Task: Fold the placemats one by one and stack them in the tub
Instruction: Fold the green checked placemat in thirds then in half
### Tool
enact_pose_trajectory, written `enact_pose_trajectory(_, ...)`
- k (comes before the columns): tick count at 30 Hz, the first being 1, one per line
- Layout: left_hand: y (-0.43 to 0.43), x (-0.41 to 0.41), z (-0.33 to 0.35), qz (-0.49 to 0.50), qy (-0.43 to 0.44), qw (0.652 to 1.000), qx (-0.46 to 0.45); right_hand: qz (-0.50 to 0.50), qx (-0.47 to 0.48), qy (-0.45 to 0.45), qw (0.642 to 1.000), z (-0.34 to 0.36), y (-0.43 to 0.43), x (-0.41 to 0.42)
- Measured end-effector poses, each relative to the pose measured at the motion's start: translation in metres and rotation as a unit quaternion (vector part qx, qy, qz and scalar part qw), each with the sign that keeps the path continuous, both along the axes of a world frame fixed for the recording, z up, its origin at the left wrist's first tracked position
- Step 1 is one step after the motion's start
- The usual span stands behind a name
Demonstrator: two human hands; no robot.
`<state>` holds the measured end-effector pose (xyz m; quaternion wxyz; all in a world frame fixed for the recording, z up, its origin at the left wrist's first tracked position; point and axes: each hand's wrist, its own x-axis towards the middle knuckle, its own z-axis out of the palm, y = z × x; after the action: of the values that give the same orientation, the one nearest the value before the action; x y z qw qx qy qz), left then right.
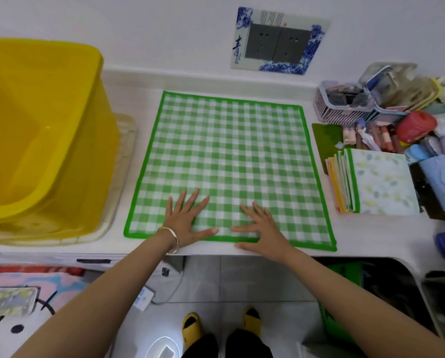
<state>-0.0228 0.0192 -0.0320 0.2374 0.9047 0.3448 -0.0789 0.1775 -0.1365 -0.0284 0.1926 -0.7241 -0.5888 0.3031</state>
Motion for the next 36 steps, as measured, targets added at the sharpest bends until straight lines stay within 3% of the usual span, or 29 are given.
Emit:
enact_pose_trajectory(8, -0.003, -0.001, -0.002, -0.033, 0.02, 0.999, 0.016, -0.037, 0.076, -0.004, 0.996, -0.004, -0.009, -0.006)
enact_pose_trajectory(12, -0.002, -0.002, -0.004, -0.038, 0.019, 0.999, 0.019, -0.029, 0.067, -0.006, 0.997, -0.004, -0.012, -0.007)
enact_pose_trajectory(19, -0.003, -0.004, -0.005, -0.035, 0.01, 0.999, 0.025, -0.013, 0.142, -0.08, 0.987, -0.006, -0.025, -0.011)
enact_pose_trajectory(31, 0.007, 0.003, 0.011, -0.001, -0.041, 0.999, -0.03, -0.14, 0.042, 0.076, 0.986, 0.015, -0.001, -0.007)
enact_pose_trajectory(36, 0.018, 0.005, 0.02, -0.003, -0.126, 0.985, -0.117, -0.161, -0.034, 0.113, 0.98, 0.029, 0.009, -0.002)
